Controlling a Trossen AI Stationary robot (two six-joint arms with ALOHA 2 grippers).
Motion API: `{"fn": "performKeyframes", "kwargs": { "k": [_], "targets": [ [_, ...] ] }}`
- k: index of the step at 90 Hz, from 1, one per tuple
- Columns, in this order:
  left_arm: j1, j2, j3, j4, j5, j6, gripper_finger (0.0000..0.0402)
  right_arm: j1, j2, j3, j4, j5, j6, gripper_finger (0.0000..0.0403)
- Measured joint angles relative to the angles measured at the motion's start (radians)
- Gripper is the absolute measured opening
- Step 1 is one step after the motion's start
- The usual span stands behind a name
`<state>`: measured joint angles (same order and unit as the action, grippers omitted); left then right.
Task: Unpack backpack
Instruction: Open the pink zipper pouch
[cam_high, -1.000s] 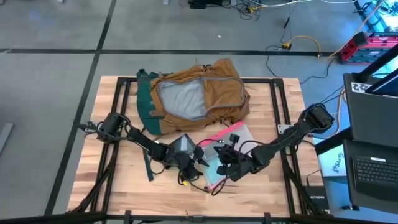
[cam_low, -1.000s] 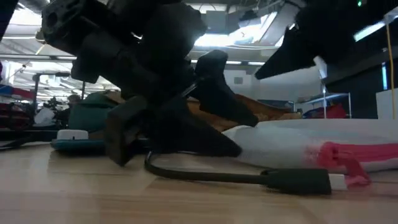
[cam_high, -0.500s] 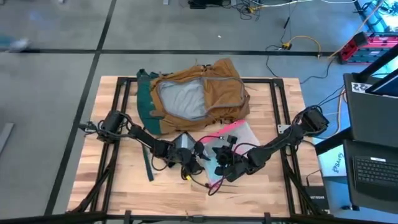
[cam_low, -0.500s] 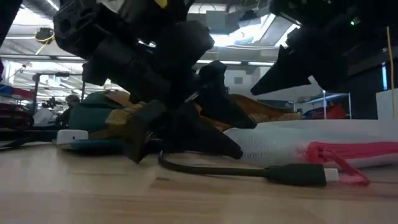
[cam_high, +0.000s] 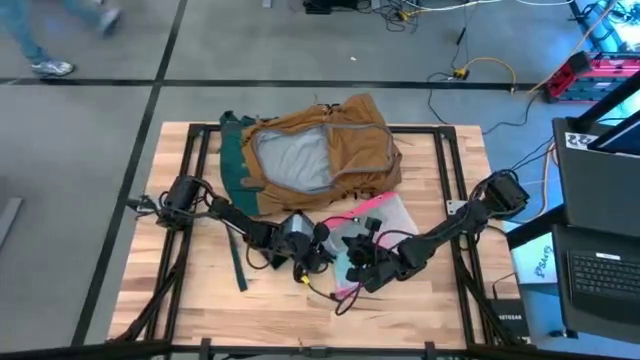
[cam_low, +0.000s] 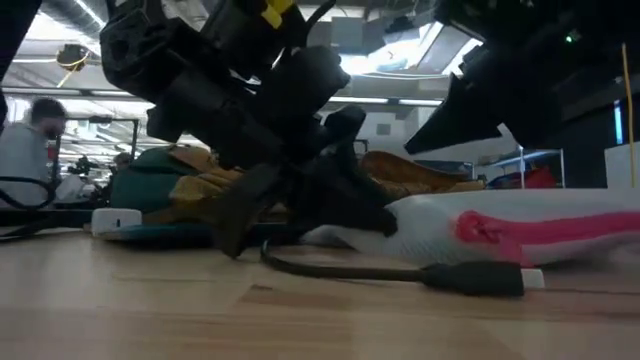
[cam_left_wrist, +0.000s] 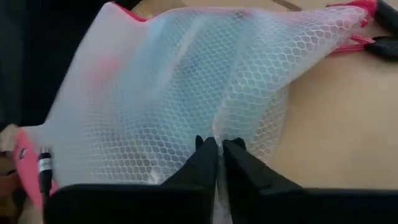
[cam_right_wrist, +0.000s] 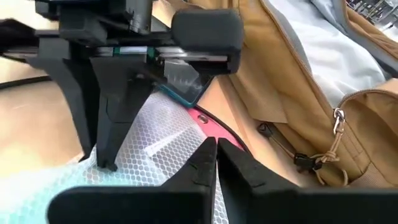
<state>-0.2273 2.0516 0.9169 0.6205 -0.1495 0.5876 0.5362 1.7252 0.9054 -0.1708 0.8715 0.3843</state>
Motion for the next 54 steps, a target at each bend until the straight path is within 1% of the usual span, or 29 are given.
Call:
{"fn": "performKeyframes", "kwargs": {
  "k": [8, 18, 29, 54],
  "targets": [
    [0.0, -0.008, 0.0, -0.013, -0.057, 0.023, 0.0001, 0.0, 0.0, 0.0, -0.022, -0.003, 0.0, 0.0001],
    [0.004, -0.031, -0.001, -0.044, -0.123, 0.05, 0.0, 0.0, 0.0, 0.0, -0.029, -0.034, 0.0, 0.0001],
    [0.017, -0.05, -0.002, -0.076, -0.147, 0.063, 0.0, 0.0, 0.0, 0.0, -0.032, -0.094, -0.021, 0.0001],
    [0.052, -0.064, -0.004, -0.062, -0.198, 0.091, 0.0, 0.001, -0.001, 0.023, -0.01, -0.248, -0.048, 0.0001]
  ]
}}
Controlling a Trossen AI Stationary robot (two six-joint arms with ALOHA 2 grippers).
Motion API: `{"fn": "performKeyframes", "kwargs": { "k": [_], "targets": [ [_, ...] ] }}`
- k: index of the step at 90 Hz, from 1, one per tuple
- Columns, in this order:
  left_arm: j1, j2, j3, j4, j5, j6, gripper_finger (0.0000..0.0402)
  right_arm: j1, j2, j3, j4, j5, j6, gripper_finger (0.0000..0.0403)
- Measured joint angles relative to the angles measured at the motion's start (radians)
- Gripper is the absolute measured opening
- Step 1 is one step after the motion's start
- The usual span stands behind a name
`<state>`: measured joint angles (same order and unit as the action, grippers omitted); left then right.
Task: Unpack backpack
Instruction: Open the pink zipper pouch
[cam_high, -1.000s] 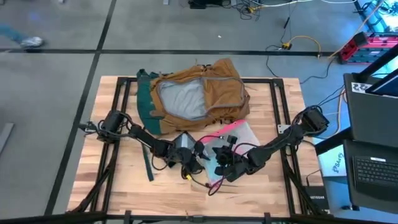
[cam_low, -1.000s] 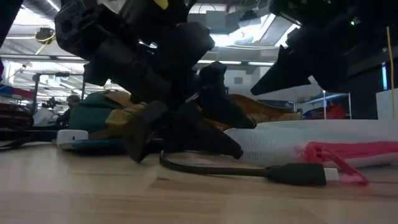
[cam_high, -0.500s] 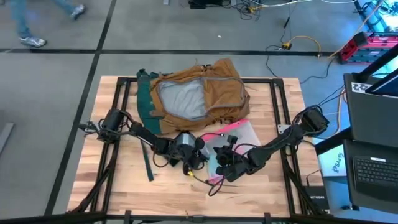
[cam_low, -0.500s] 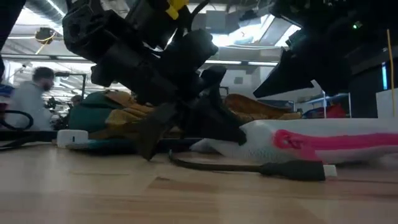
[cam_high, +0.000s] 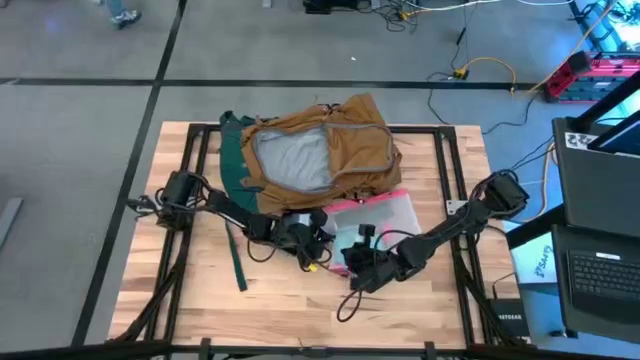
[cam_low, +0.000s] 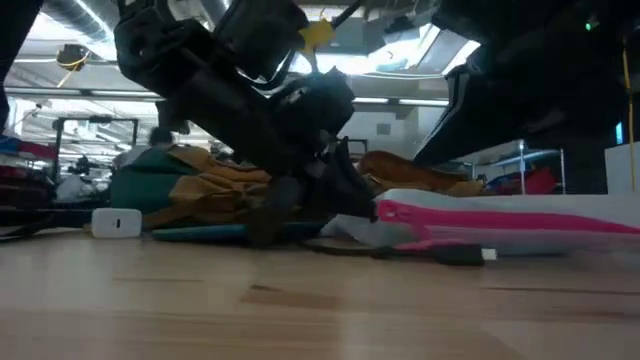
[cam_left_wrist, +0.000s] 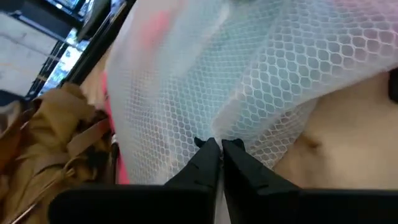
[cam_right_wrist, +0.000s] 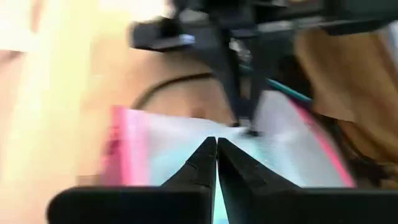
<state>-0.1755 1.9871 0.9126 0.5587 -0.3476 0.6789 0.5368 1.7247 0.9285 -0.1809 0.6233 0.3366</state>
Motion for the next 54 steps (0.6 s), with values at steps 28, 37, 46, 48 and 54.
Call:
{"fn": "performKeyframes", "kwargs": {
  "k": [28, 37, 46, 48, 54],
  "targets": [
    [0.047, -0.01, 0.0, 0.009, -0.015, -0.042, 0.0, 0.0, 0.0, 0.01, 0.027, -0.086, 0.047, 0.0001],
    [0.051, -0.011, 0.001, -0.003, -0.015, -0.047, 0.0, 0.0, 0.011, 0.01, 0.065, -0.088, 0.051, 0.0001],
    [0.051, -0.011, 0.002, -0.008, -0.015, -0.041, 0.0, 0.0, 0.023, 0.01, 0.089, -0.103, 0.051, 0.0001],
    [0.051, -0.011, 0.002, -0.01, -0.015, -0.036, 0.0, 0.0, 0.025, 0.01, 0.091, -0.107, 0.053, 0.0001],
    [0.051, -0.014, 0.002, -0.018, -0.015, -0.023, 0.0, 0.0, 0.027, 0.01, 0.1, -0.142, 0.06, 0.0001]
  ]
}}
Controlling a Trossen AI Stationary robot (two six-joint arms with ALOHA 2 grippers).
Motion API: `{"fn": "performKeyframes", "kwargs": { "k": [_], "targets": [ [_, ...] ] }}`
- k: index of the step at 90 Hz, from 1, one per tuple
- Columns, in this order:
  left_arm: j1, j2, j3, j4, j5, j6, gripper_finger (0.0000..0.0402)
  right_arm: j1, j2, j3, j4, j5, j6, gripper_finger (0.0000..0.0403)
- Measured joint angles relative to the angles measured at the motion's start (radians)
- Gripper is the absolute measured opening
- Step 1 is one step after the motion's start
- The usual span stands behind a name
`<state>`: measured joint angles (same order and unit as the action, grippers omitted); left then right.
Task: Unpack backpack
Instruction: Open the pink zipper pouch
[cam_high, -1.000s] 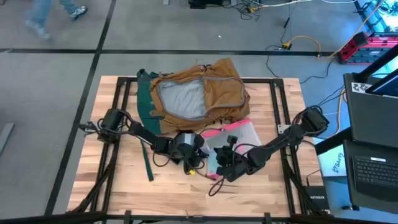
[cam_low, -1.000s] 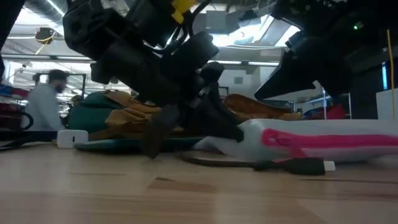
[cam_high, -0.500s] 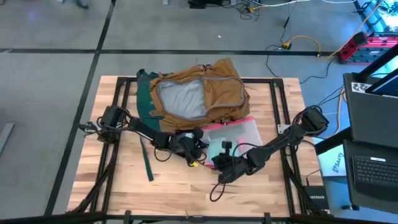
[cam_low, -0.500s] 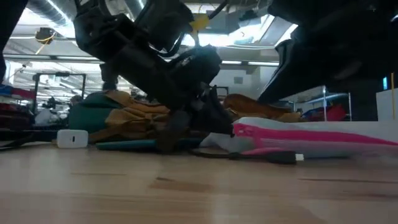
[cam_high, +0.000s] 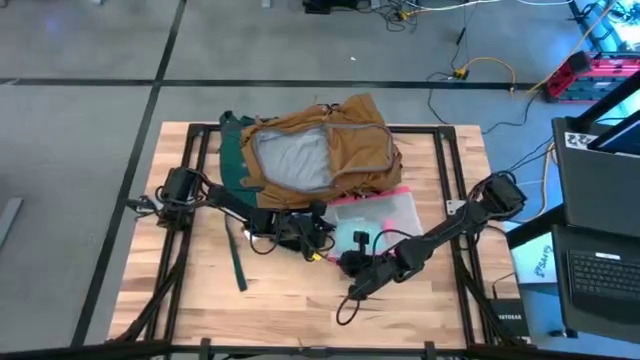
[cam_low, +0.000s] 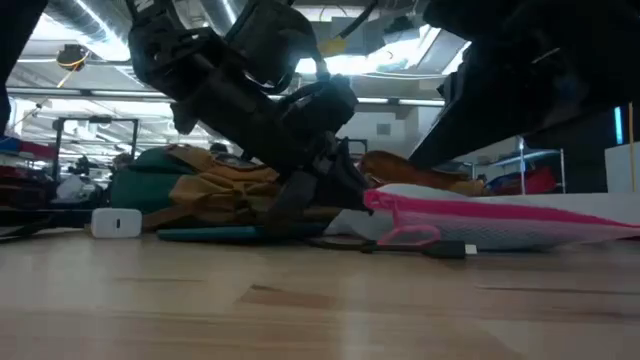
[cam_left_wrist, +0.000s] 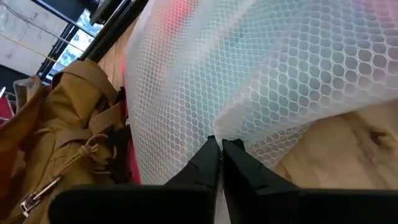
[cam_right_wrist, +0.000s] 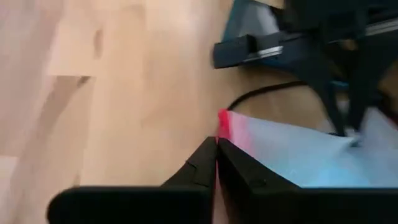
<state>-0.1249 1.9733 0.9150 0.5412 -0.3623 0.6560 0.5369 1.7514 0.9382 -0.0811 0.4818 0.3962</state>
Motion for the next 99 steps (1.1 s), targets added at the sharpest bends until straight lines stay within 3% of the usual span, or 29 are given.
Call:
{"fn": "performKeyframes", "kwargs": {
  "k": [16, 43, 60, 79, 99],
  "targets": [
    [0.0, -0.003, 0.0, -0.008, -0.001, 0.006, 0.0, 0.0, 0.0, -0.001, 0.002, -0.107, 0.075, 0.0001],
    [-0.011, -0.003, 0.0, -0.012, -0.007, 0.0, 0.0, 0.0, 0.023, -0.016, 0.066, -0.112, 0.171, 0.0018],
    [-0.029, -0.004, 0.002, -0.048, -0.008, -0.05, 0.0, -0.001, 0.12, -0.016, 0.212, -0.134, 0.176, 0.0093],
    [-0.039, -0.004, 0.002, -0.058, -0.009, -0.042, 0.0, -0.001, 0.16, 0.006, 0.24, -0.078, 0.203, 0.0162],
    [-0.049, -0.004, 0.002, -0.061, -0.031, -0.029, 0.0, 0.0, 0.161, 0.01, 0.215, 0.045, 0.208, 0.0166]
  ]
}}
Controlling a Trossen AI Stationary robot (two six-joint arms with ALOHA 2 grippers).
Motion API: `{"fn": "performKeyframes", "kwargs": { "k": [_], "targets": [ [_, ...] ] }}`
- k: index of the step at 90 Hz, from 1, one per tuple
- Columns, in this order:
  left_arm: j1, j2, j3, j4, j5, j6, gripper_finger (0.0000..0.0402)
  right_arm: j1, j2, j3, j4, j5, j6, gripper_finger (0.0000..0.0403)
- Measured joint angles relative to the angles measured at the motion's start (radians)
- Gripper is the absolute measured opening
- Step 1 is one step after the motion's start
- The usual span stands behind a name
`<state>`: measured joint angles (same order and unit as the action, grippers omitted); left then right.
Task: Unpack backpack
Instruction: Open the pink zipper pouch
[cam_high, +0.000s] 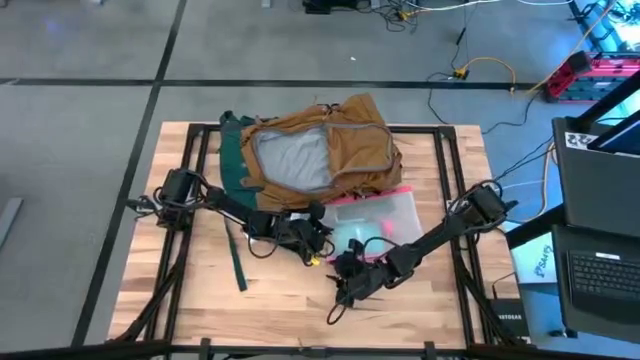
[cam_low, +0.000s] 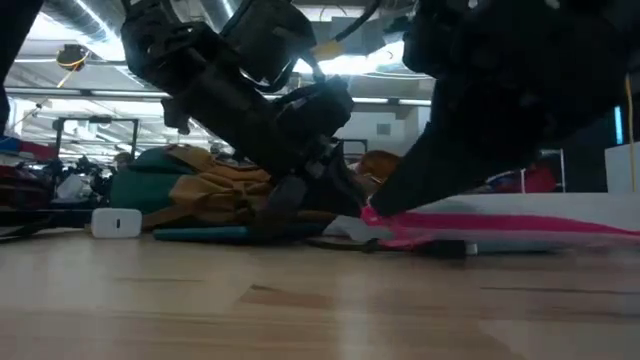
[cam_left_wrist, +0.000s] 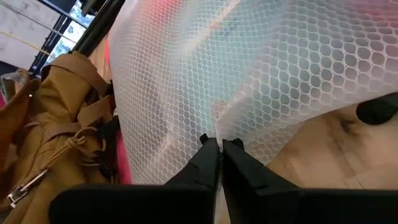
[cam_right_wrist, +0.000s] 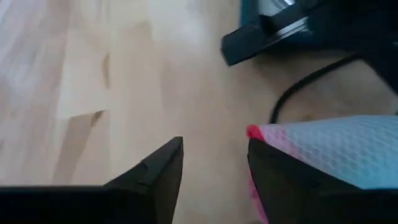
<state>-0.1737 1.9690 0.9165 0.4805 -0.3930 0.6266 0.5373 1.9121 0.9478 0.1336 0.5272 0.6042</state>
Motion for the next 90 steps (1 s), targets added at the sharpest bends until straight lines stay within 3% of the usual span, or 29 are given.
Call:
{"fn": "performKeyframes", "kwargs": {
  "k": [34, 50, 63, 90],
  "targets": [
    [-0.067, 0.0, 0.0, -0.019, -0.098, 0.018, 0.0, 0.001, 0.0, 0.0, -0.104, 0.125, 0.131, 0.0146],
    [-0.141, -0.002, 0.0, -0.028, -0.127, 0.062, 0.001, 0.021, 0.0, 0.0, -0.107, 0.129, 0.134, 0.0139],
    [-0.194, -0.002, 0.001, -0.028, -0.184, 0.088, 0.0032, 0.039, 0.014, 0.0, -0.102, 0.144, 0.136, 0.0138],
    [-0.302, -0.002, 0.001, -0.026, -0.184, 0.089, 0.0111, 0.041, 0.03, 0.0, -0.081, 0.158, 0.175, 0.0138]
  ]
}}
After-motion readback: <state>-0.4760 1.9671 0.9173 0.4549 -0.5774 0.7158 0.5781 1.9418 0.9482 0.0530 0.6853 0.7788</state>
